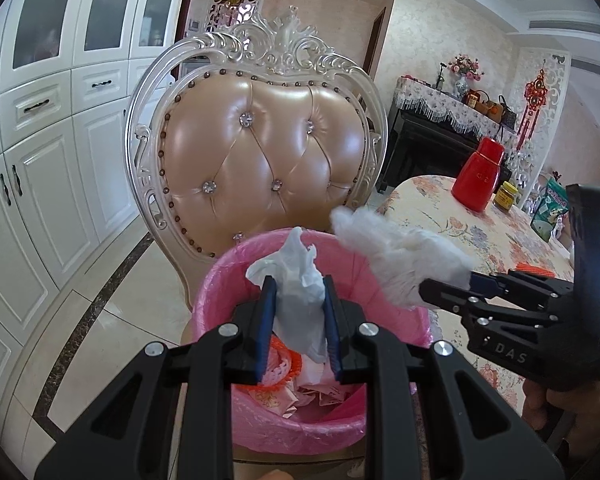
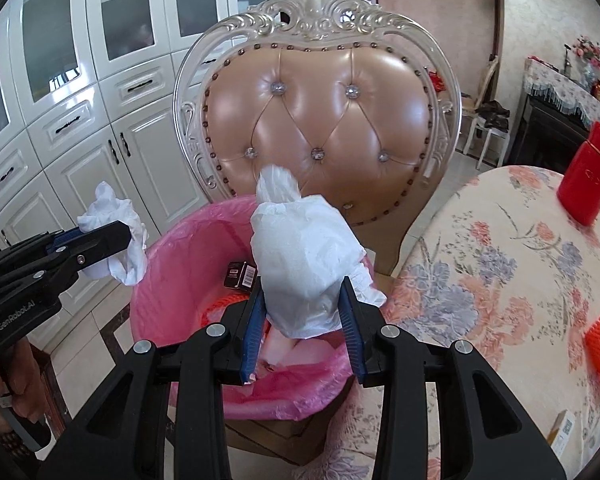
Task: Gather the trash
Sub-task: 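Open the left gripper to drop the tissue while the right gripper releases the plastic bag into the bin, then move both open grippers back toward the white printed box and orange foam net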
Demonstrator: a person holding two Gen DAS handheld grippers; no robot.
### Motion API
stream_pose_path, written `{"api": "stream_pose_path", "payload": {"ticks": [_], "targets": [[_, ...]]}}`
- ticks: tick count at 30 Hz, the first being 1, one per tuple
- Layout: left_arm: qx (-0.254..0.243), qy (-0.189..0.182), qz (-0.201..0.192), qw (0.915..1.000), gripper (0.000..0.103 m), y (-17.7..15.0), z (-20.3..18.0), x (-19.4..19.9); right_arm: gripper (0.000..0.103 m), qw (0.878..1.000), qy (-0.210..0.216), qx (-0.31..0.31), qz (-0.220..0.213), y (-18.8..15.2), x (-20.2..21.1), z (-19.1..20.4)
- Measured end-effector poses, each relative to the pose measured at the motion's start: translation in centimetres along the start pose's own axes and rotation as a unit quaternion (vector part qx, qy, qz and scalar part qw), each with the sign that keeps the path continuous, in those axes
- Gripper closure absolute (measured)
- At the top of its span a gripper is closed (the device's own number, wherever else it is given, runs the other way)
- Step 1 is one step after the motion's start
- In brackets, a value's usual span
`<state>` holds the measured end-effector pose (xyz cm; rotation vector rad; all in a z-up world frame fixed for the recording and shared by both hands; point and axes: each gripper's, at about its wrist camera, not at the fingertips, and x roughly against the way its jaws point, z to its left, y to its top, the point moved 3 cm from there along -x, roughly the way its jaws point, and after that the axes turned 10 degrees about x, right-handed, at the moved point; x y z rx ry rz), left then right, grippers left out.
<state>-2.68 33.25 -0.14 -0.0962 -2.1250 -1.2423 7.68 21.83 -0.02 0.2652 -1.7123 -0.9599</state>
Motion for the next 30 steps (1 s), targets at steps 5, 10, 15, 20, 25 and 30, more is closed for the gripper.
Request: {"api": "stream_pose_path", "payload": {"ticks": [5,10,15,20,25,30], "targets": [[0.006,-0.002,0.005,1.0000,0.071,0.0,0.2,-0.2,0.062,1.000,-0.005,0.001,0.007,0.1,-0.7,-0.4],[0.005,0.000,0.010,0.9999,0.057,-0.1,-0.1,-0.7,0.051,1.000,-0.017,-0.005,0.000,-0.1,0.0,-1.4],[0.003,0.000,0.013,0.9999,0.056,-0.3,-0.9,-1.1,0.046,0.999,-0.032,-0.013,-0.007,-0.5,1.0,-3.2],[-0.009,-0.008,0.018,0.9998,0.056,-0.5,-2.9,-1.6,0.044,0.998,-0.050,-0.025,-0.017,-1.0,2.7,-5.7],[-0.024,-0.021,0.025,0.9992,0.055,-0.9,-5.7,-2.4,0.044,0.996,-0.074,-0.040,-0.025,-2.2,4.8,-8.9],[-0.045,-0.039,0.037,0.9975,0.054,-2.0,-9.4,-3.5,0.043,0.993,-0.100,-0.060,-0.024,-4.4,6.7,-12.8]]}}
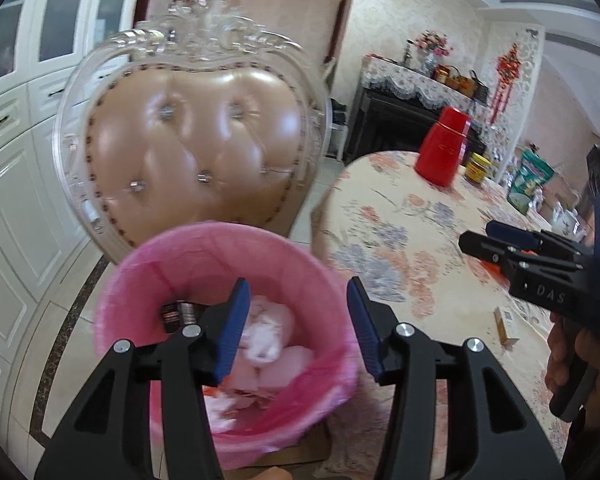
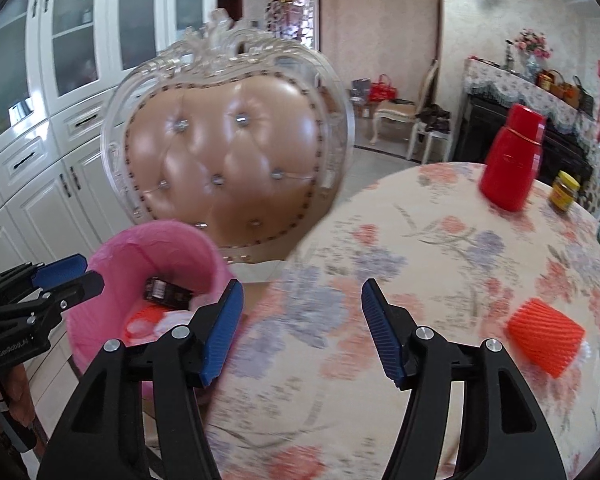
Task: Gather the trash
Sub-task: 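Move both open grippers back toward the white printed box and orange foam net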
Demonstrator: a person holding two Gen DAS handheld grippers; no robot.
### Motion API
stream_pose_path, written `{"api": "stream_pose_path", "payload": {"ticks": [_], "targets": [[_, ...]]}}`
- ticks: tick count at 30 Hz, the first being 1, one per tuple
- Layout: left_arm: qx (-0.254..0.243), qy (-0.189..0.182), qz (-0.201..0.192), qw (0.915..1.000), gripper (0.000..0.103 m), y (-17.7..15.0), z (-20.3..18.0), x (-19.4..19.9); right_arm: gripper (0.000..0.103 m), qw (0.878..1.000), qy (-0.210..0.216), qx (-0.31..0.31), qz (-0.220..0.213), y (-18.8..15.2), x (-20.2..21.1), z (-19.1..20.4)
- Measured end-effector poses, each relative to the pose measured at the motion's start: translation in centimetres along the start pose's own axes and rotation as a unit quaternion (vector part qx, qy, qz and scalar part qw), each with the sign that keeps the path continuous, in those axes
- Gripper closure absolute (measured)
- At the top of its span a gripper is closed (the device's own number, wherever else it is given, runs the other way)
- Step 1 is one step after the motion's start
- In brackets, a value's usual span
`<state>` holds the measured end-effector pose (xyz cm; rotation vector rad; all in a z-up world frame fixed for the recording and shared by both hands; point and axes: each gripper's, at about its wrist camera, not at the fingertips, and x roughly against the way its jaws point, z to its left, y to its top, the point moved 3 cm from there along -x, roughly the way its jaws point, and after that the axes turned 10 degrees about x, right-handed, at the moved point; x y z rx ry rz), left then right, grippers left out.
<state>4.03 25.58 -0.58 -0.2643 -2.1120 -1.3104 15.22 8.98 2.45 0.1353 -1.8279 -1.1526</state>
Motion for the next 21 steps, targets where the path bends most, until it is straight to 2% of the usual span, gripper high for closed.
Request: {"api": "stream_pose_path", "payload": {"ticks": [11,14,16,21], "targets": [[-0.055,-0.050,0.037,0.9965,0.054,-3.1,-10.2,-3.5,0.043,0.998,-0.052,-0.045,0.011,-4.2,2.4,-9.0],[-0.067,-0.061,0.044,0.9950,0.054,-3.9,-12.3,-4.1,0.041,0.996,-0.065,-0.051,0.013,-5.1,3.0,-10.9],[-0.076,-0.066,0.049,0.9938,0.053,-4.3,-13.7,-4.5,0.036,0.996,-0.074,-0.056,0.011,-5.7,3.6,-12.1],[-0.091,-0.077,0.061,0.9911,0.050,-5.3,-16.3,-5.3,0.036,0.994,-0.088,-0.066,0.014,-7.1,4.3,-14.7]]}}
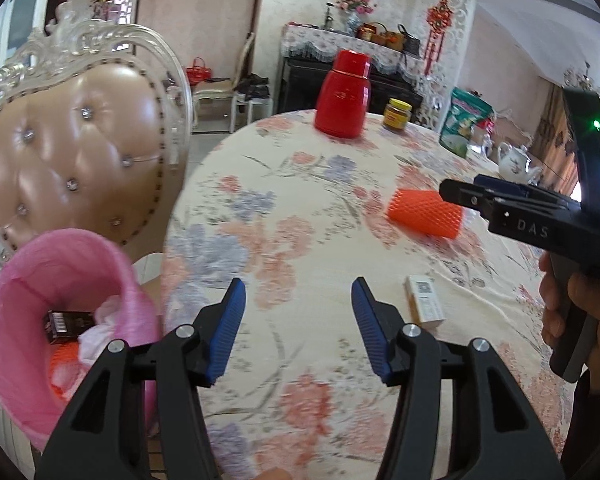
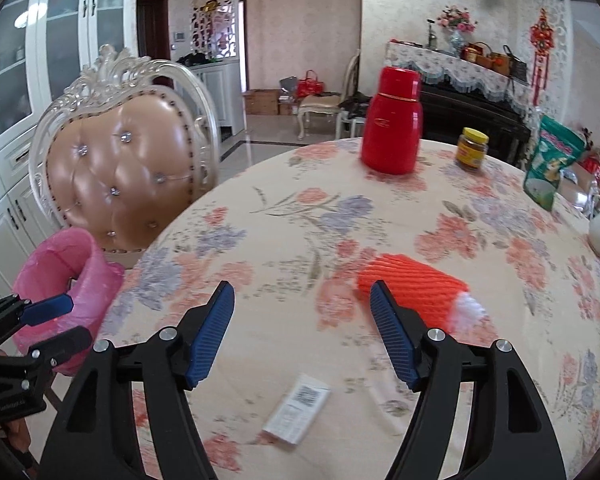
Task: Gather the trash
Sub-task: 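Move both open grippers back toward the white printed box and orange foam net, then grasp the white printed box with the left gripper while the right gripper grasps the orange foam net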
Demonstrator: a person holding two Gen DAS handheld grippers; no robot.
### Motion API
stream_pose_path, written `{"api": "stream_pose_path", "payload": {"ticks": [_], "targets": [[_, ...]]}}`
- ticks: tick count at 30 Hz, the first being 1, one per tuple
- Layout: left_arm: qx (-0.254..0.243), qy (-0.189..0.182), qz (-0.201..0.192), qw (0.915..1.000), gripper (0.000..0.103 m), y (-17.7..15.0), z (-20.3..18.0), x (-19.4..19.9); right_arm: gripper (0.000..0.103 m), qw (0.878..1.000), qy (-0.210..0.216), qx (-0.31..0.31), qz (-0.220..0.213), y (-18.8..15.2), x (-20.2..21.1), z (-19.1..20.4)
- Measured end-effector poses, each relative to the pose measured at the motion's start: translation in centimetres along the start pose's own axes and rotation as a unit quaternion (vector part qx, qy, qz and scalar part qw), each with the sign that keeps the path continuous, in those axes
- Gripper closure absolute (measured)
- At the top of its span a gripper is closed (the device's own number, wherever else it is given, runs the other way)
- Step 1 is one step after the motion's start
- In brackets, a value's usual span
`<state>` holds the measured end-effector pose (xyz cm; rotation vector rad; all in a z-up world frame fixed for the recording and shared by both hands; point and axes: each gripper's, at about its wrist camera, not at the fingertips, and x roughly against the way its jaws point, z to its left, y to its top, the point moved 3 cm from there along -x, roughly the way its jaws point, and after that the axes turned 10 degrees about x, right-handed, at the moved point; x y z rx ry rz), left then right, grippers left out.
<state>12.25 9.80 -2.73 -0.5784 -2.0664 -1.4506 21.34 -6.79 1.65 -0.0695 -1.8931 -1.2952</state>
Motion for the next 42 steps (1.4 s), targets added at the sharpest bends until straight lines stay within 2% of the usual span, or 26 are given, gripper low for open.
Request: {"api": "stream_pose_path", "payload": {"ticks": [17,32,34,36,37,42], "targets": [[-0.063,-0.049,0.070,0.9944,0.049,-4.0,-10.0,-6.9,0.029,0.999,-0.021,-0.021,0.021,-2.6,-1.5,-6.8],[-0.086,-0.039,0.109,0.9896,0.050,-5.7,-12.6,-11.2,0.025,0.999,-0.012,-0.023,0.029,-2.1,-5.0,-9.9],[-0.088,-0.035,0.112,0.9891,0.052,-5.9,-12.8,-11.6,0.025,0.999,-0.010,-0.024,0.033,-2.2,-5.7,-10.0],[-0.095,-0.031,0.114,0.9885,0.061,-6.2,-13.0,-12.0,0.025,0.999,-0.010,-0.023,0.039,-2.4,-6.4,-10.1],[-0.101,-0.024,0.116,0.9878,0.069,-6.3,-13.0,-12.3,0.025,0.999,-0.010,-0.024,0.042,-2.6,-6.6,-10.3],[-0.088,-0.015,0.109,0.9901,0.070,-5.5,-12.2,-12.8,0.025,0.998,-0.012,-0.025,0.047,-3.1,-7.7,-10.6]]}}
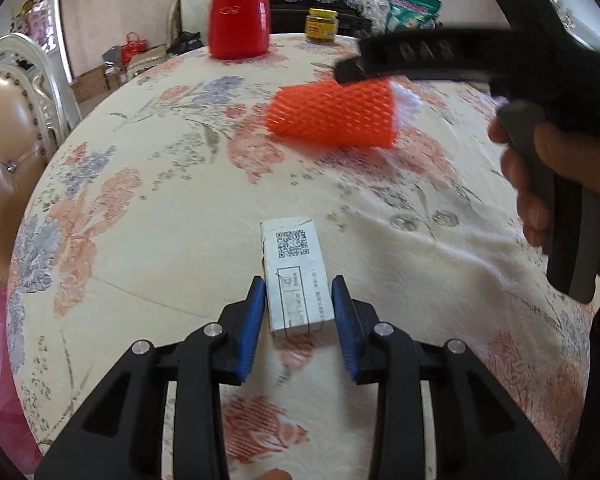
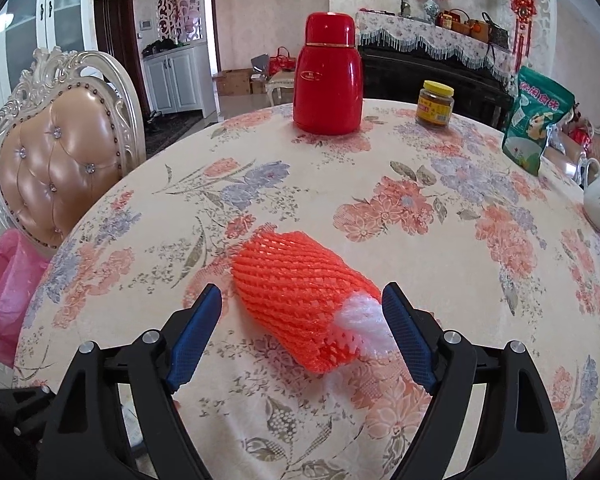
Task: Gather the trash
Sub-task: 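Grasp the white printed box with the left gripper while the right gripper grasps the orange foam net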
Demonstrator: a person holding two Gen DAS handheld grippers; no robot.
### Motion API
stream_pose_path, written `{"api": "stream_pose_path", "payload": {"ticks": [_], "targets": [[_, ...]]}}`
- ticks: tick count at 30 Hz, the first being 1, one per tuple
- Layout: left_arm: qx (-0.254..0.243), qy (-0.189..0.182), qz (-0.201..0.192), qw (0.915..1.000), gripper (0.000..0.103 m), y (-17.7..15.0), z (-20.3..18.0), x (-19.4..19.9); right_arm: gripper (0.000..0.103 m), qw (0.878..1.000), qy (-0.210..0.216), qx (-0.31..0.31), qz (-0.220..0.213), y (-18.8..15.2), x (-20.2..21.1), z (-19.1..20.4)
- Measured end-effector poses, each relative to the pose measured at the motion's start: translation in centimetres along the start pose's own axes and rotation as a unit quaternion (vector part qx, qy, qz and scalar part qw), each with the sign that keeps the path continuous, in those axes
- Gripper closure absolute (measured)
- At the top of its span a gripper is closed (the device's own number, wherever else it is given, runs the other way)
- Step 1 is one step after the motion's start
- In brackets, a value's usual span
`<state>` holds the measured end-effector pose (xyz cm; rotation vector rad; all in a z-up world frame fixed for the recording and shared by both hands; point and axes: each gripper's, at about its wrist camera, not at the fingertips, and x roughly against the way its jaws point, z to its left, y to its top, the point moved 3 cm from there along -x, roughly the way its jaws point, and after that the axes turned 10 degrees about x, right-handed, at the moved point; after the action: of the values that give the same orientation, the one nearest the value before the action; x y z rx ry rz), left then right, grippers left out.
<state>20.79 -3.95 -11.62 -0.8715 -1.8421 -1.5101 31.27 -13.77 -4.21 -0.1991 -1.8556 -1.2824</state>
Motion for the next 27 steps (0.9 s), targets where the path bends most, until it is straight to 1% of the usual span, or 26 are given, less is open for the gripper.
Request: {"api": "stream_pose_path", "payload": {"ticks": [9,13,16,18,20,21,23,26,27], "targets": [[0.067,0.022,-0.045,0.9965,0.070,3.3,5.0,2.2,0.025,1.000,-0.005,0.009,0.004,-0.2,-2.0,-0.1],[0.080,0.026,-0.056,0.9949,0.070,4.0,6.3,2.9,0.025,1.000,-0.009,0.015,0.004,-0.4,-2.9,0.0],[0.087,0.026,-0.060,0.9940,0.070,4.3,6.8,3.2,0.025,1.000,-0.008,0.017,0.016,-0.7,-3.8,0.1],[0.088,0.024,-0.061,0.9939,0.070,4.3,6.9,3.3,0.033,0.999,-0.005,0.019,0.028,-0.9,-4.2,0.1],[0.088,0.022,-0.061,0.9940,0.070,4.3,6.9,3.4,0.044,0.999,-0.004,0.017,0.034,-1.1,-4.4,0.1],[0.089,0.021,-0.061,0.9940,0.070,4.2,6.9,3.3,0.047,0.999,-0.005,0.019,0.036,-1.1,-4.4,0.2],[0.088,0.020,-0.061,0.9940,0.070,4.1,6.9,3.5,0.060,0.999,-0.011,0.018,0.035,-1.1,-4.2,0.1],[0.088,0.021,-0.064,0.9939,0.070,3.9,7.1,4.0,0.072,0.999,-0.012,0.018,0.032,-1.0,-3.9,0.2],[0.088,0.021,-0.065,0.9938,0.070,3.8,7.1,4.2,0.074,0.999,-0.015,0.020,0.030,-0.9,-3.6,0.4]]}}
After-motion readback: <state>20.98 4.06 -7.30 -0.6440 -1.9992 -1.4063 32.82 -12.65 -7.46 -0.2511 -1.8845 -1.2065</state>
